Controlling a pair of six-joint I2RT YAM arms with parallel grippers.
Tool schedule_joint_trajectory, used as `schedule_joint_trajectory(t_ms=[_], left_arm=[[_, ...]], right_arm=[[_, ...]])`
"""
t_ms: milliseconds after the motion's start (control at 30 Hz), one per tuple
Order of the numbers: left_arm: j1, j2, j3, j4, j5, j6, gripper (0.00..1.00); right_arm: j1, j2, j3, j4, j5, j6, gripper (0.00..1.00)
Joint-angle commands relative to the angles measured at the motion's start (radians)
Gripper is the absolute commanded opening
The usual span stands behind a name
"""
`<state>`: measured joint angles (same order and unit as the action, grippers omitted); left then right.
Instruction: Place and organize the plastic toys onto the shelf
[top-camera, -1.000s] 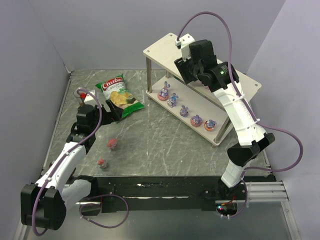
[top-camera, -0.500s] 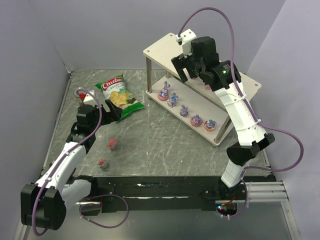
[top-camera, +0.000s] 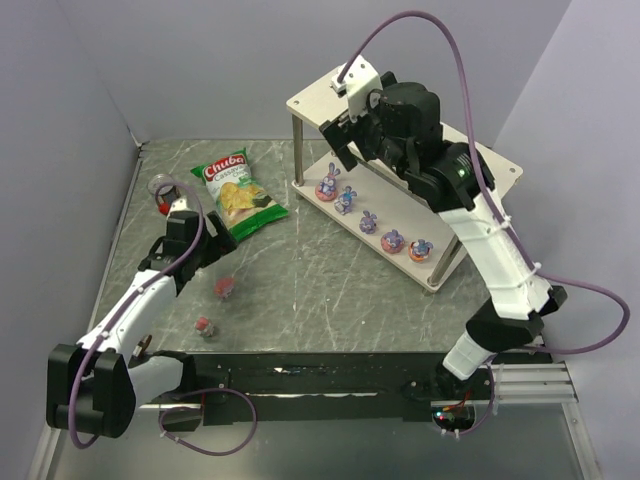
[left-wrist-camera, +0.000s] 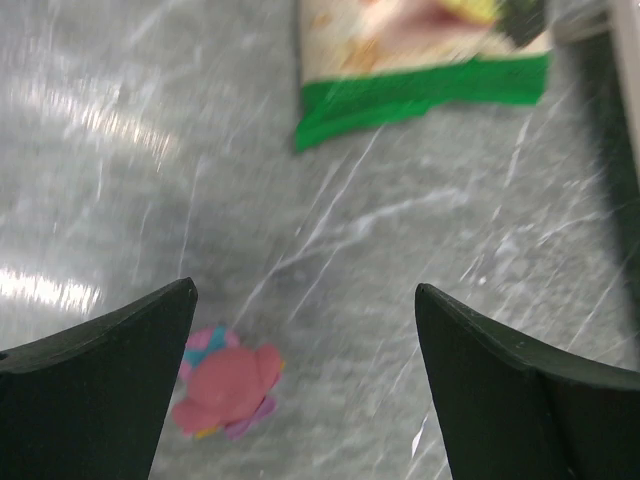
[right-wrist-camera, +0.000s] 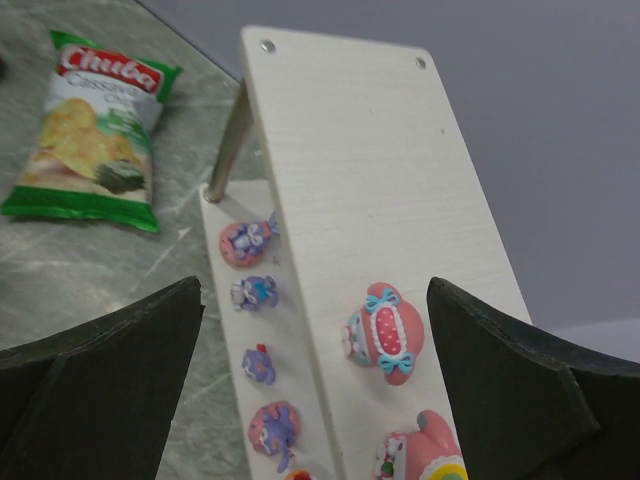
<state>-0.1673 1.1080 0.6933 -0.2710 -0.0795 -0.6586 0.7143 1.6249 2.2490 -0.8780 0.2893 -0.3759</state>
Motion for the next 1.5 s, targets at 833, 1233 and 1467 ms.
schedule_joint_trajectory(t_ms=[833, 1233, 1467], left_arm=[[-0.011, 0.024, -0.164, -0.06, 0.109, -0.21, 0.75], [-0.031, 0.073, -0.187, 0.107, 0.365, -0.093, 0.45], [-0.155, 0.186, -0.106, 0.173, 0.576, 0.063, 0.44]], right_arm=[[0.143, -0.192, -0.258, 0.12, -0.026, 0.015, 1.0], [0.143, -0.244, -0.325, 0.12, -0.031, 0.037, 1.0], [0.178, -0.298, -0.442, 0.166, -0.188, 0.049, 0.99]])
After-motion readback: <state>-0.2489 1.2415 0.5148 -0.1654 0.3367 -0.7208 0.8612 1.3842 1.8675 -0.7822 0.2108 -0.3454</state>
